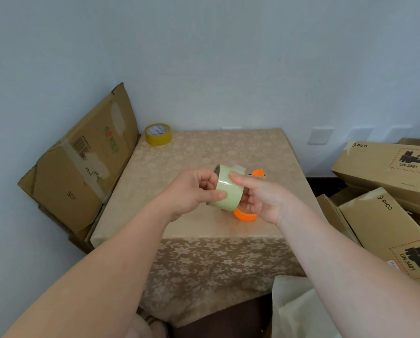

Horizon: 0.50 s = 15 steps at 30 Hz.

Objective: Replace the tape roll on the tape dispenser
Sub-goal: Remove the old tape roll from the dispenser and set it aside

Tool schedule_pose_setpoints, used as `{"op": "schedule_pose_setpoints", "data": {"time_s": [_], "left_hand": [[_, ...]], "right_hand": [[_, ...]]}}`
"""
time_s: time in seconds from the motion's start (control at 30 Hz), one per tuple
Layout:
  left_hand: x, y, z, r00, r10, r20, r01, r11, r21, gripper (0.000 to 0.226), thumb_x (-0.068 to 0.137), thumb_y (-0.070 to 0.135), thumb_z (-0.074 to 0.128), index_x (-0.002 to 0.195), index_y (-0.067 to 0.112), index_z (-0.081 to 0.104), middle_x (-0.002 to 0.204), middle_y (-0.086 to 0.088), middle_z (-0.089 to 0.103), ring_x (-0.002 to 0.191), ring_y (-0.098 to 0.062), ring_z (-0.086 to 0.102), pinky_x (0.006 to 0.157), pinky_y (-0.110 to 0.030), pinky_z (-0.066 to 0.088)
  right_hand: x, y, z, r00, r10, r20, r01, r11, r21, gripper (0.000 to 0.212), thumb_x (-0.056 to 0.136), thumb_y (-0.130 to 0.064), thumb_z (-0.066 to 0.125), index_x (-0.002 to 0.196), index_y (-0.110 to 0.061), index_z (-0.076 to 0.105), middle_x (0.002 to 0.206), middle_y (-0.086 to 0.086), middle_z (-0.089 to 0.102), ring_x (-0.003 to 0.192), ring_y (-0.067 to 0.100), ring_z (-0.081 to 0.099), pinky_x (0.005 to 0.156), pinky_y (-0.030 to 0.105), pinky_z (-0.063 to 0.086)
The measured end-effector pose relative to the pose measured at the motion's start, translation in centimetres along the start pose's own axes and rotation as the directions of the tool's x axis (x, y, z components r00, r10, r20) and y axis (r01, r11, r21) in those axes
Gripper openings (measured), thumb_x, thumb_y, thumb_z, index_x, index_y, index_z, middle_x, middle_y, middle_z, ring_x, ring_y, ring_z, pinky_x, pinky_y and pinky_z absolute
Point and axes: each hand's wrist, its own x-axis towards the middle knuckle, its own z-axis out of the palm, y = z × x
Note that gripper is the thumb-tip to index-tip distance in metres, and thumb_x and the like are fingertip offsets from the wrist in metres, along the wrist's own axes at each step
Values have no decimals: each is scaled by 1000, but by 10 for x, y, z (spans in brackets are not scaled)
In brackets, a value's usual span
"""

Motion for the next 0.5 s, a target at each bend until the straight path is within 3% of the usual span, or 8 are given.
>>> {"op": "schedule_pose_setpoints", "data": {"time_s": [0.13, 0.23, 0.3, 0.4, 0.5], "left_hand": [[-2, 0, 0, 999, -9, 32, 7, 999, 45, 11, 75, 3, 70, 79, 10, 62, 66, -1, 55, 62, -10, 50, 62, -19, 43], [-1, -1, 4, 999, -40, 19, 41, 999, -11, 22, 79, 5, 67, 101, 5, 63, 85, -17, 65, 79, -18, 59, 79, -29, 48], [0, -1, 7, 998, -55, -22, 53, 996, -73, 27, 79, 9, 68, 105, 12, 64, 100, -20, 69, 88, -18, 64, 89, -33, 48], [3, 0, 11, 997, -59, -55, 52, 992, -115, 25, 79, 10, 68, 104, 15, 65, 103, -17, 70, 89, -17, 66, 89, -33, 49], [3, -1, 10, 997, -52, -55, 46, 994, -104, 28, 79, 9, 69, 107, 7, 65, 109, -30, 65, 90, -25, 62, 90, -43, 48]], "right_hand": [[1, 2, 2, 999, 9, -43, -10, 1000, -22, 16, 82, -33, 69, 85, -17, 65, 82, 1, 69, 77, 14, 65, 79, 30, 50], [-2, 1, 2, 999, -29, -16, 29, 1000, 4, 10, 83, -25, 69, 81, -17, 64, 79, 1, 70, 76, 15, 66, 76, 30, 52], [-3, 0, 2, 998, -44, 38, 45, 998, -36, 6, 82, -20, 71, 85, -17, 67, 82, 0, 72, 79, 14, 68, 75, 29, 54], [-4, -2, 2, 997, -56, 49, 60, 995, -81, 14, 78, -16, 74, 91, -16, 67, 84, 0, 73, 79, 13, 70, 74, 27, 55], [-4, -2, 2, 997, -71, 29, 74, 993, -94, 13, 78, -18, 74, 88, -17, 66, 80, -2, 73, 76, 12, 68, 77, 27, 53]]}}
